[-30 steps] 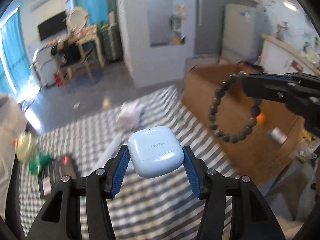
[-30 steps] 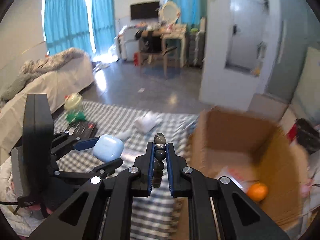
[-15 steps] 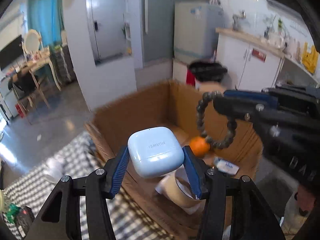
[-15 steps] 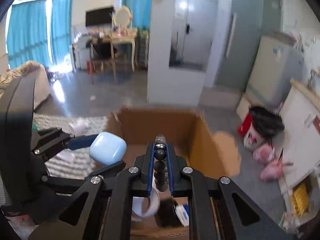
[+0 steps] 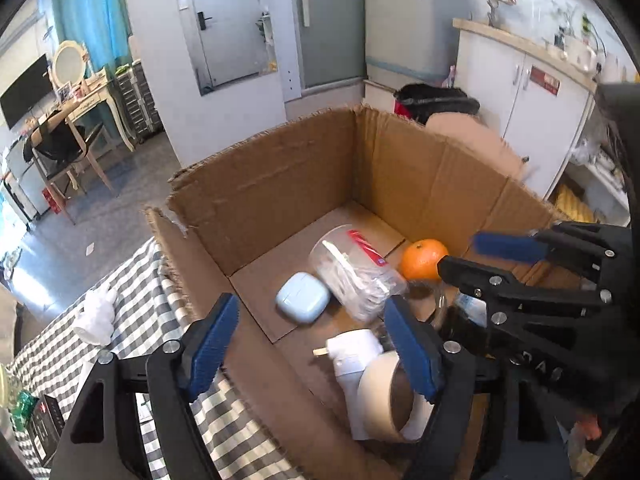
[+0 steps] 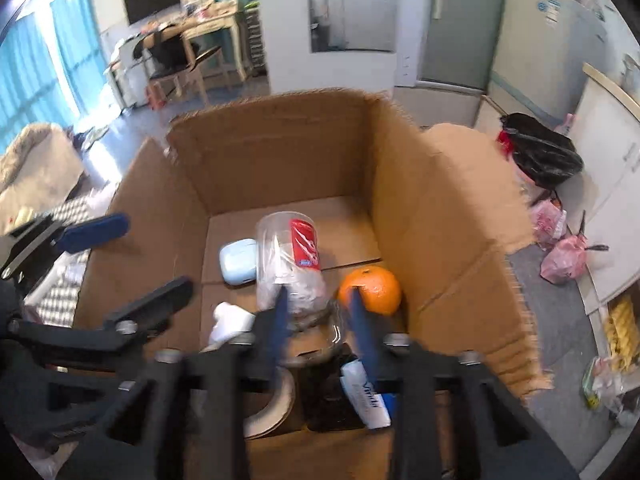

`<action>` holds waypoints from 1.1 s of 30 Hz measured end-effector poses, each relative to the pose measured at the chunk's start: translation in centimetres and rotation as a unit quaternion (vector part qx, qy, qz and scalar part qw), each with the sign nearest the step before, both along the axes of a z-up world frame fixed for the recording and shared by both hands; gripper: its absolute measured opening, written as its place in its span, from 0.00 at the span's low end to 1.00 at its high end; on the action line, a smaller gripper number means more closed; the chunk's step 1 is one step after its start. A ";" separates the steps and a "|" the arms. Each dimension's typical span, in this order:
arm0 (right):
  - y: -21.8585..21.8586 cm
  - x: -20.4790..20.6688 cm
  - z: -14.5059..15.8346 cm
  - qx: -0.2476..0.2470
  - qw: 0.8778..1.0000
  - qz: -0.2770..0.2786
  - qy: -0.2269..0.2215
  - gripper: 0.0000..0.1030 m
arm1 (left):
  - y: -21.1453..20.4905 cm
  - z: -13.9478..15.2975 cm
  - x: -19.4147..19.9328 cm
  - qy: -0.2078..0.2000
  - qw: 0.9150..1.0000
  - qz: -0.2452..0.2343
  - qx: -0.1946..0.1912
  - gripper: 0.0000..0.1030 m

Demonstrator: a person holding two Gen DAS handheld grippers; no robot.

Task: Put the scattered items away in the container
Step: 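Open both tools to drop the items into the box, then move back over the table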

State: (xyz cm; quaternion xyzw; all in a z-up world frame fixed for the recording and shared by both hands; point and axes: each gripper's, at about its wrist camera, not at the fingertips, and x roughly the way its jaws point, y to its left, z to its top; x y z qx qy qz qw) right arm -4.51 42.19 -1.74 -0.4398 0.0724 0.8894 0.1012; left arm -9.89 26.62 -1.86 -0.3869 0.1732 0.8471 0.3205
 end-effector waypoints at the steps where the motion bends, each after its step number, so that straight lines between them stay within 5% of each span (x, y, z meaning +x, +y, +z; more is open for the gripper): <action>1: 0.0 0.3 0.6 -0.006 1.000 -0.002 0.012 0.61 | -0.4 0.5 0.0 0.004 1.000 0.004 0.005 0.90; 2: -0.2 0.7 1.2 -0.015 1.000 0.001 0.024 0.61 | -1.1 1.2 0.2 0.014 1.000 0.016 0.010 0.98; 9: -5.5 2.3 7.0 -0.010 0.992 0.061 0.110 0.61 | -7.7 6.0 1.4 0.080 0.993 0.074 0.042 1.00; 16: -13.6 2.5 9.5 -0.005 0.979 0.144 0.142 0.69 | -20.0 7.8 0.9 0.132 0.967 0.212 0.042 1.00; 22: -19.2 0.8 7.7 -0.023 0.974 0.190 0.124 0.69 | -29.6 3.1 -0.3 0.107 0.948 0.300 0.007 1.00; 33: -29.9 -5.7 -0.9 0.029 0.952 0.303 0.013 0.69 | -34.9 -6.8 -2.2 0.003 0.956 0.294 -0.002 1.00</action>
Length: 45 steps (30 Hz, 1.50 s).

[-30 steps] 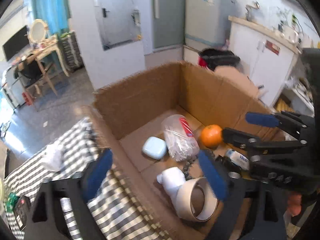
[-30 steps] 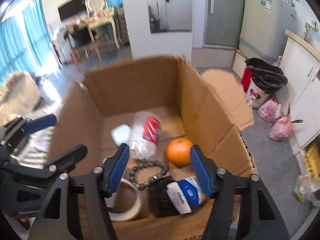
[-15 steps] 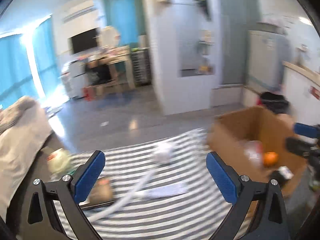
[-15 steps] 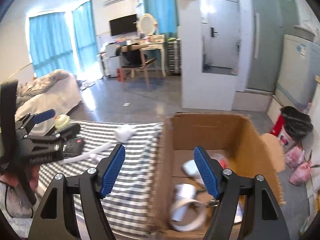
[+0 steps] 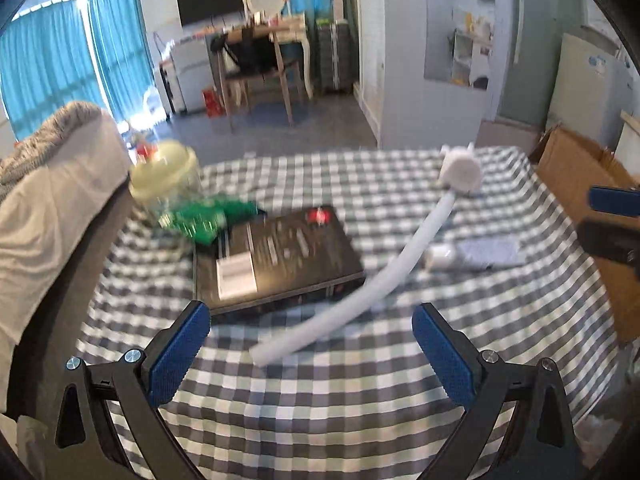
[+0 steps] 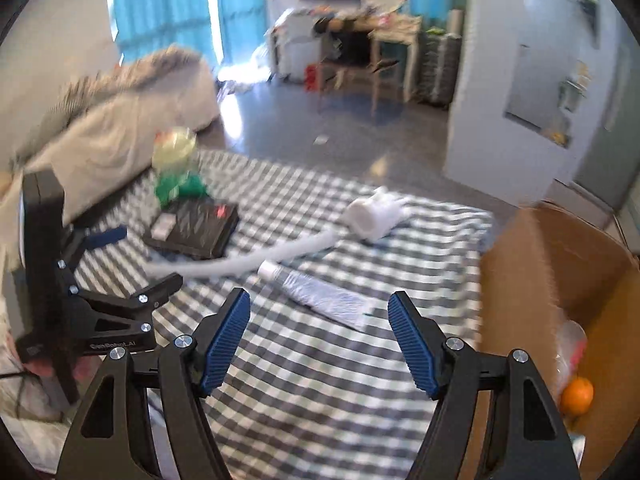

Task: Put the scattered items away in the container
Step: 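Open both tools to drop the items into the box, then move back over the table, then grasp the white toothpaste tube with the right tool while the left approaches the white foam tube, then grasp the end of the white foam tube with the left tool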

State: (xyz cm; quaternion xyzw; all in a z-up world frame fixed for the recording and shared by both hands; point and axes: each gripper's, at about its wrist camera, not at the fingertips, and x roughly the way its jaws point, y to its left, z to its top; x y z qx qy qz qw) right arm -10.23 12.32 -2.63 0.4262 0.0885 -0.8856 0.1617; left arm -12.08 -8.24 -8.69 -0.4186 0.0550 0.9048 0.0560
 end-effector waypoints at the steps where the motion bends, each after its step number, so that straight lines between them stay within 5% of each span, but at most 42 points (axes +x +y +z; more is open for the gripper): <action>1: -0.8 -0.6 -0.7 0.014 1.000 0.009 -0.005 0.69 | -0.1 -0.4 -0.1 -0.004 1.000 -0.002 0.005 1.00; 14: -7.0 -7.6 -8.6 0.102 0.990 0.066 -0.067 0.69 | 0.6 -3.0 -1.9 -0.013 0.999 -0.036 -0.012 1.00; 16: -6.4 -8.2 -8.9 0.078 0.992 0.062 -0.083 0.68 | 0.5 -3.1 -2.0 -0.012 0.999 -0.037 -0.010 1.00; 17: -6.1 -8.4 -8.9 0.072 0.991 0.061 -0.090 0.65 | 0.5 -3.2 -2.0 -0.013 0.999 -0.037 -0.010 1.00; 20: -5.6 -8.3 -8.4 0.068 0.992 0.054 -0.095 0.26 | 0.6 -3.2 -2.2 -0.012 0.999 -0.036 -0.014 1.00; 26: -3.3 -7.3 -6.5 0.021 0.994 0.030 -0.099 0.21 | 1.0 -3.5 -2.2 -0.030 0.998 -0.044 -0.013 0.99; 33: -2.1 -6.1 -4.9 0.008 0.996 0.021 -0.087 0.21 | 1.8 -3.5 -2.4 -0.050 0.997 -0.051 0.015 0.68; 35: -1.6 -5.6 -4.6 0.000 0.996 0.017 -0.089 0.21 | 2.0 -3.1 -2.3 -0.055 0.996 -0.063 0.028 0.29; 37: -1.2 -5.2 -4.1 -0.004 0.996 0.014 -0.086 0.21 | 2.4 -2.7 -1.8 -0.056 0.996 -0.075 0.015 0.13; 45: 0.3 -3.6 -1.4 -0.027 0.998 0.010 -0.060 0.21 | 3.1 0.9 0.1 -0.023 0.996 -0.088 0.018 0.05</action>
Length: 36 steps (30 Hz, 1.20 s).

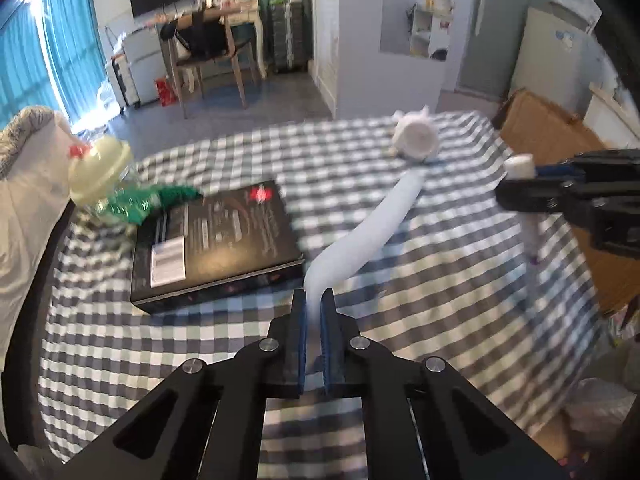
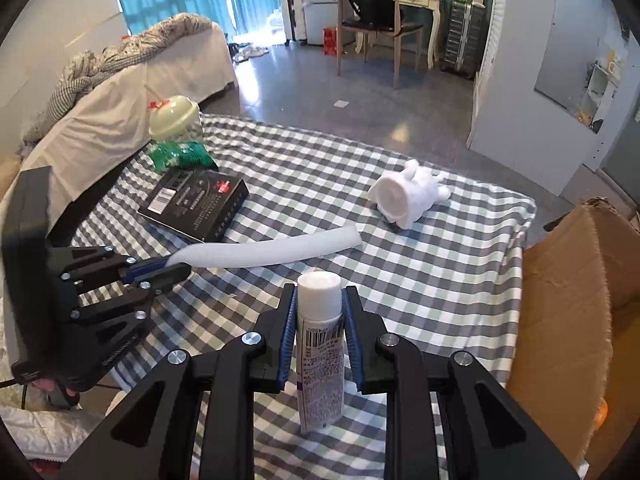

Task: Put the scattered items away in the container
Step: 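Grasp the end of the white foam tube with the left tool, then carry foam tube and toothpaste into the box and open both tools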

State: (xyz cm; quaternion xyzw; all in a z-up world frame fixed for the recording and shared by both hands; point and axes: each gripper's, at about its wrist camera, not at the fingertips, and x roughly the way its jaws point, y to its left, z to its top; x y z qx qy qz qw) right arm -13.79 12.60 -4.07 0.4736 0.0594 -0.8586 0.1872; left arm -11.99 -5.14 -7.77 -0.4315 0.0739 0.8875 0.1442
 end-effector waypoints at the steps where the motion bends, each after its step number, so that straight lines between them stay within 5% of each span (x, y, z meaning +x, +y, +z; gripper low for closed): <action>1: 0.3 0.2 0.3 -0.006 1.000 -0.002 0.003 0.21 | 0.1 0.5 0.2 0.005 1.000 -0.001 0.003 0.05; 16: 5.5 4.9 7.4 -0.047 0.994 -0.048 0.089 0.21 | 5.2 9.0 3.0 0.092 0.993 -0.069 0.028 0.05; 36: 18.7 12.4 17.7 0.012 0.954 -0.192 0.230 0.21 | 24.1 20.4 5.2 0.205 0.945 -0.245 0.078 0.05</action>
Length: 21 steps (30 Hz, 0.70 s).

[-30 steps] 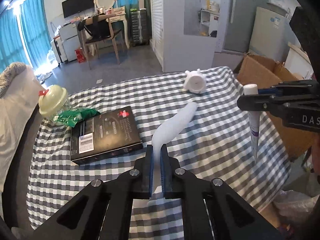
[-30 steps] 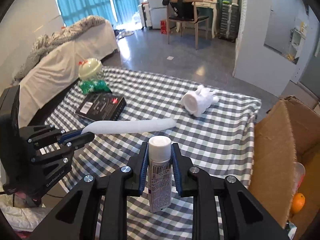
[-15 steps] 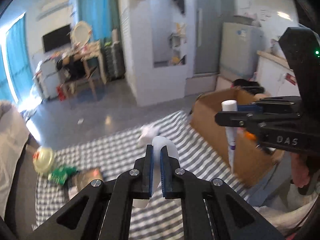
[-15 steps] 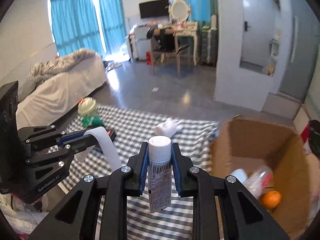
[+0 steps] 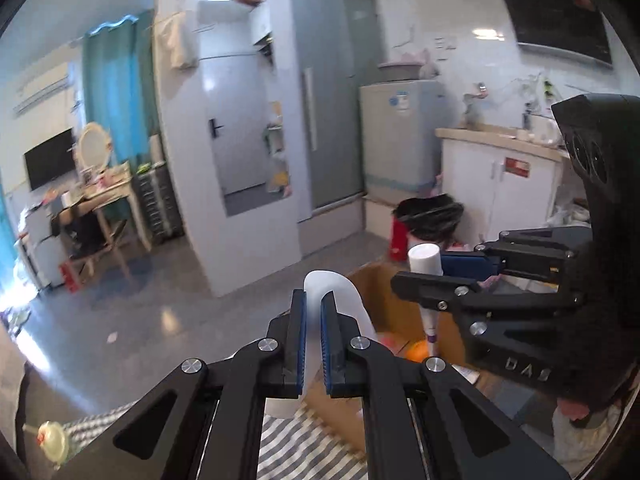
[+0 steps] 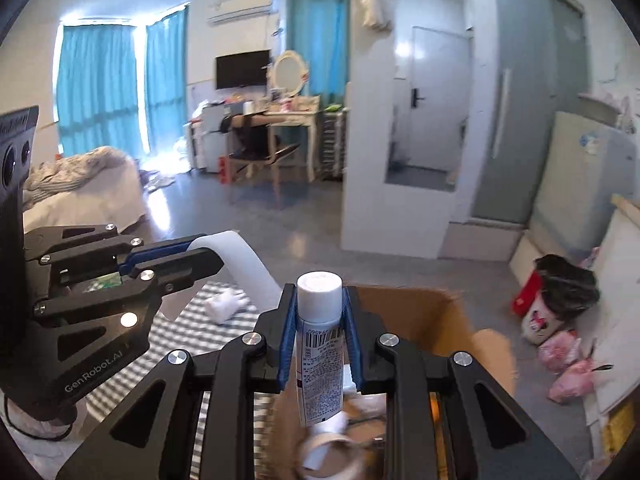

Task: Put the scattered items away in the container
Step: 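Carry foam tube and toothpaste into the box and open both tools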

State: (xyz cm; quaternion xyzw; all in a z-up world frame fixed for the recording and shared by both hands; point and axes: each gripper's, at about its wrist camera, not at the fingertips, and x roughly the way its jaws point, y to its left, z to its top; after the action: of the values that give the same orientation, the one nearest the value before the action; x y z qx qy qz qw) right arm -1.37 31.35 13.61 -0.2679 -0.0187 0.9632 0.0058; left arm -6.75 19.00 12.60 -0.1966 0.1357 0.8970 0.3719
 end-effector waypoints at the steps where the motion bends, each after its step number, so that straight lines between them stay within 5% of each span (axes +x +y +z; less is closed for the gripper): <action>1: 0.6 0.1 -0.1 0.000 1.000 -0.007 -0.003 0.21 | 1.1 -0.3 0.0 -0.003 1.000 -0.004 -0.004 0.05; 7: 4.1 -0.7 -4.3 -0.029 0.997 -0.037 -0.064 0.21 | 6.2 -4.4 -0.1 -0.050 0.997 -0.028 -0.043 0.06; 16: 8.9 -3.2 -13.3 -0.082 0.979 -0.065 -0.174 0.21 | 10.7 -12.4 -2.8 -0.126 0.984 0.009 -0.126 0.08; 21: 9.2 -3.6 -15.2 -0.079 0.974 -0.067 -0.200 0.24 | 10.1 -14.2 -3.3 -0.137 0.980 0.044 -0.138 0.33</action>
State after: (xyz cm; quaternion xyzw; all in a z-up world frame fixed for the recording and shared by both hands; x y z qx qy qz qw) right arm -4.98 40.59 -1.60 -0.4557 0.0742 0.8859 0.0450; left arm -10.09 29.14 -1.63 -0.3732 0.1970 0.8496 0.3163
